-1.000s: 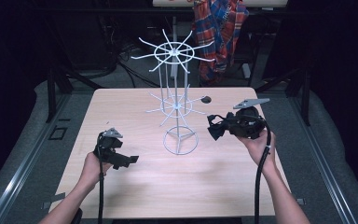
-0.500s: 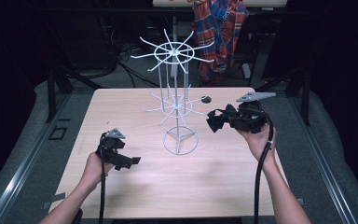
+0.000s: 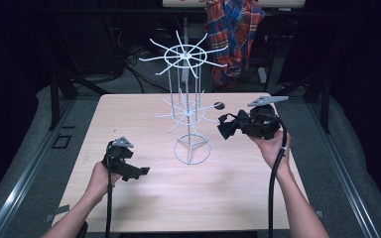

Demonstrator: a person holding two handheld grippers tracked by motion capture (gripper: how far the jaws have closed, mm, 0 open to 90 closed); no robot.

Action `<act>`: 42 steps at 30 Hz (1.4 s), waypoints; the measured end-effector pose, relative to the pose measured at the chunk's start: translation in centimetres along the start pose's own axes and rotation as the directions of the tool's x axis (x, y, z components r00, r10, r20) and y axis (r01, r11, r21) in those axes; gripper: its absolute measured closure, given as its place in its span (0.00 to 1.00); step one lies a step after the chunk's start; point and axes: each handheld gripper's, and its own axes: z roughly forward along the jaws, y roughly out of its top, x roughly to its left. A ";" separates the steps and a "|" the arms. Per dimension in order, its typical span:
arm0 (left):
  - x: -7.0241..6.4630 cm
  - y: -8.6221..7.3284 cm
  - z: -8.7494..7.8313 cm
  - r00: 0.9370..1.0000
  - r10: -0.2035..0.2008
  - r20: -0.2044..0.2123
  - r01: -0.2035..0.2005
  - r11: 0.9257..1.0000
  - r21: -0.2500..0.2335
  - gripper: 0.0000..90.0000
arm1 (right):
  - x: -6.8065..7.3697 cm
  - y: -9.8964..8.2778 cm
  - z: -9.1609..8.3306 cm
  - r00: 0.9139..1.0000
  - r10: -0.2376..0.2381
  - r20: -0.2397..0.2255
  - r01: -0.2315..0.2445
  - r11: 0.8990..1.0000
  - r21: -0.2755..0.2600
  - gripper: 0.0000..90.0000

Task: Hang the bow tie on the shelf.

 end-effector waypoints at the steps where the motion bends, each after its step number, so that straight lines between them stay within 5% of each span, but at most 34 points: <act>1: 0.0 0.0 0.0 1.000 0.000 0.000 0.000 1.000 0.000 0.05 | 0.0 0.0 0.0 1.000 0.000 0.000 0.000 1.000 0.000 0.79; 13: 0.1 -0.1 -0.1 1.000 -0.004 -0.002 0.004 1.000 -0.002 0.05 | 0.7 -0.4 2.1 0.999 0.028 -0.035 -0.027 0.999 0.029 0.79; 31: 0.0 0.0 -0.1 1.000 -0.001 -0.004 0.001 1.000 0.000 0.05 | 0.6 -0.2 -0.1 0.998 0.042 -0.041 -0.044 0.998 -0.054 0.79; 42: 0.1 0.0 -0.2 1.000 0.000 0.006 0.000 1.000 0.003 0.05 | 1.1 -0.1 0.2 0.998 0.030 -0.050 -0.032 0.999 -0.036 0.79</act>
